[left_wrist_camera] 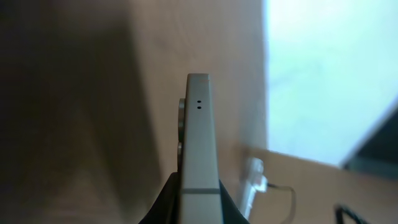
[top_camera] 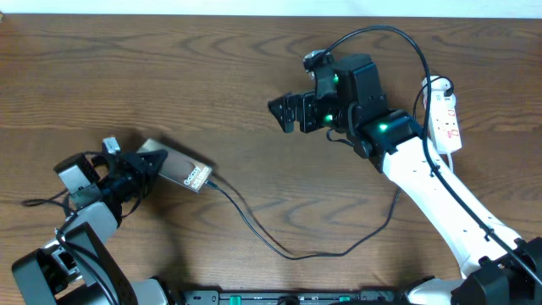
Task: Plug charger to phone and switch on socket
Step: 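Lower the phone toward the table with the left gripper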
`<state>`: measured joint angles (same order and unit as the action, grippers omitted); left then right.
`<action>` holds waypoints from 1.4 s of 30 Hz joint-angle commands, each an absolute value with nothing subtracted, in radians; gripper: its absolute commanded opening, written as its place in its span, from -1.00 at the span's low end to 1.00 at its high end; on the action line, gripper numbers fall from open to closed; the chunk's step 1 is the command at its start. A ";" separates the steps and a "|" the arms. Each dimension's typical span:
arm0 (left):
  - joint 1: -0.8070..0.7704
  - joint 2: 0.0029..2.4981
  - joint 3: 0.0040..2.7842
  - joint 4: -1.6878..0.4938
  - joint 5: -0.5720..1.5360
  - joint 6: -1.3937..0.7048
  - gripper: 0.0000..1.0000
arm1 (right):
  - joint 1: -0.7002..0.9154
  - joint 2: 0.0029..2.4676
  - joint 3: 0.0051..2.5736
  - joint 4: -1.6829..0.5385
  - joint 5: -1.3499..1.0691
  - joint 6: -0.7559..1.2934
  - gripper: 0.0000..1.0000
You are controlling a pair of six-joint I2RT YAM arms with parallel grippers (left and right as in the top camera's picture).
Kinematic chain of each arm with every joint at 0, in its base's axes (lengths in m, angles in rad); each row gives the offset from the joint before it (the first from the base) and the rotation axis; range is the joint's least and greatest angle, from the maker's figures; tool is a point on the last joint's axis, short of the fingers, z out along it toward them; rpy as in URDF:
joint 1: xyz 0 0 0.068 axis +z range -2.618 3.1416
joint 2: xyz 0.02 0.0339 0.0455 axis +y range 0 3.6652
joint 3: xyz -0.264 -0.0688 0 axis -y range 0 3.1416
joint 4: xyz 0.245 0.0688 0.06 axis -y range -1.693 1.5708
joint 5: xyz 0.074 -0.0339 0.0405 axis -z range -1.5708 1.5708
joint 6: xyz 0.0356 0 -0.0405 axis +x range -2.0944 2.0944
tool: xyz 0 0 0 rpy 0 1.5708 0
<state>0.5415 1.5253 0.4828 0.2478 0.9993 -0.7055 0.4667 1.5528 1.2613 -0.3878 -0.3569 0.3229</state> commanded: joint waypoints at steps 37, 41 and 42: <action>0.544 1.522 0.495 -0.060 0.635 -0.617 -0.56 | 0.486 1.544 1.277 -0.386 -0.411 0.336 0.98; 0.544 1.522 0.495 -0.070 0.635 -0.617 -0.50 | 0.486 1.544 1.277 -0.386 -0.411 0.336 0.98; 0.544 1.522 0.495 -0.071 0.635 -0.617 -0.49 | 0.486 1.544 1.277 -0.386 -0.411 0.336 0.99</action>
<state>0.5415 1.5166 0.4938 -0.0513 0.7067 -0.6315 0.4686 1.5528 1.2613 -0.3847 -0.4042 0.3294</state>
